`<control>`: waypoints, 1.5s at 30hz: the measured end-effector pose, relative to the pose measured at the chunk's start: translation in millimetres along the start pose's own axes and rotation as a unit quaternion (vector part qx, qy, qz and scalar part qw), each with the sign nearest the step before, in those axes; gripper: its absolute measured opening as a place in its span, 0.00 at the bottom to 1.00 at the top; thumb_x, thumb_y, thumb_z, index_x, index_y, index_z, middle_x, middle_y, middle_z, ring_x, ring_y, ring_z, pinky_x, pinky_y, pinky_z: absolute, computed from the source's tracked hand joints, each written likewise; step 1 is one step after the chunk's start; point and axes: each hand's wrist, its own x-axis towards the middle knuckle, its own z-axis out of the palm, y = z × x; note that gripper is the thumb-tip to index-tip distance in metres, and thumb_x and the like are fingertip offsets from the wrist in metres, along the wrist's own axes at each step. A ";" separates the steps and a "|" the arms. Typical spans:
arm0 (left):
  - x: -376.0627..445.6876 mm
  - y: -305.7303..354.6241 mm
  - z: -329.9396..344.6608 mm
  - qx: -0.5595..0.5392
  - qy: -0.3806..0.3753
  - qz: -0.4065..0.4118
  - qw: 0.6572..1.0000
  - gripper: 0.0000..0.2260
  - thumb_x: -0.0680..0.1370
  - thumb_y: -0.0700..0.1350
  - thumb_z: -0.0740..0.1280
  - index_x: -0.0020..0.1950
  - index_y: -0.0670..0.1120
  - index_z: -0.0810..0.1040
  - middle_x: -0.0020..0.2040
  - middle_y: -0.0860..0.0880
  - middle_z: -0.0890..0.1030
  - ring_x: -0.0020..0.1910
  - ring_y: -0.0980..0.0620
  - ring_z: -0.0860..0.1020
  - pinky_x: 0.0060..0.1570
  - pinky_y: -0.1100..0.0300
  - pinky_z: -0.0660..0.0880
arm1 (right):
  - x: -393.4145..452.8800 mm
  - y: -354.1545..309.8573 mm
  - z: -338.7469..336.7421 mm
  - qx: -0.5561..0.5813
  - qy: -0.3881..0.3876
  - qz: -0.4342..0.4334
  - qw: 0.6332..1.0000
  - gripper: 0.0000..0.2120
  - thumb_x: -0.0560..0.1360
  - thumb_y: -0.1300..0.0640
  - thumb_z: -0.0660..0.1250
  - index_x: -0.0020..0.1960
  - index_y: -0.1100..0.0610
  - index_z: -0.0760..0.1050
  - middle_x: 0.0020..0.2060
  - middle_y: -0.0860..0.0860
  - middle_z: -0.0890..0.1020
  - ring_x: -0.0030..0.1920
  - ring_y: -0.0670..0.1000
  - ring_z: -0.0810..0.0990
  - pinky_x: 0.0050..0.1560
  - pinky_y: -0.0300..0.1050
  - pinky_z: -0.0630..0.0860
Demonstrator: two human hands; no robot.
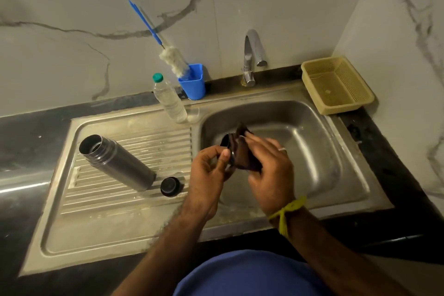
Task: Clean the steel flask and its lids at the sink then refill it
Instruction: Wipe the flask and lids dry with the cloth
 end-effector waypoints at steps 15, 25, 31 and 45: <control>6.7 15.2 11.6 -0.129 0.105 -0.080 0.983 0.09 0.83 0.42 0.65 0.50 0.41 0.84 0.45 0.41 0.84 0.42 0.48 0.82 0.43 0.54 0.80 | -9.9 9.5 13.0 0.043 0.049 -0.115 0.991 0.21 0.74 0.70 0.65 0.66 0.61 0.78 0.67 0.56 0.78 0.72 0.53 0.72 0.67 0.55 0.74; 10.9 27.4 15.1 -0.140 0.060 -0.155 0.976 0.11 0.82 0.44 0.67 0.40 0.48 0.83 0.38 0.50 0.85 0.42 0.51 0.82 0.53 0.51 0.75 | -4.9 6.5 17.6 0.188 0.144 0.075 0.969 0.21 0.69 0.73 0.71 0.60 0.62 0.82 0.49 0.52 0.86 0.50 0.41 0.84 0.50 0.47 0.82; 8.2 23.9 6.2 -0.127 0.030 -0.074 0.989 0.12 0.80 0.41 0.68 0.38 0.46 0.84 0.36 0.47 0.83 0.40 0.51 0.80 0.51 0.55 0.75 | 25.2 -6.6 11.3 0.324 0.180 0.334 0.867 0.13 0.71 0.65 0.76 0.44 0.47 0.82 0.39 0.44 0.84 0.43 0.46 0.85 0.52 0.50 0.83; -0.3 21.3 -26.1 0.021 -0.079 -0.011 0.997 0.11 0.80 0.40 0.69 0.45 0.32 0.80 0.38 0.36 0.78 0.36 0.46 0.72 0.33 0.61 0.70 | 41.1 13.6 -23.5 0.394 -0.106 0.248 0.879 0.17 0.75 0.70 0.69 0.50 0.48 0.81 0.43 0.45 0.86 0.46 0.42 0.85 0.47 0.37 0.80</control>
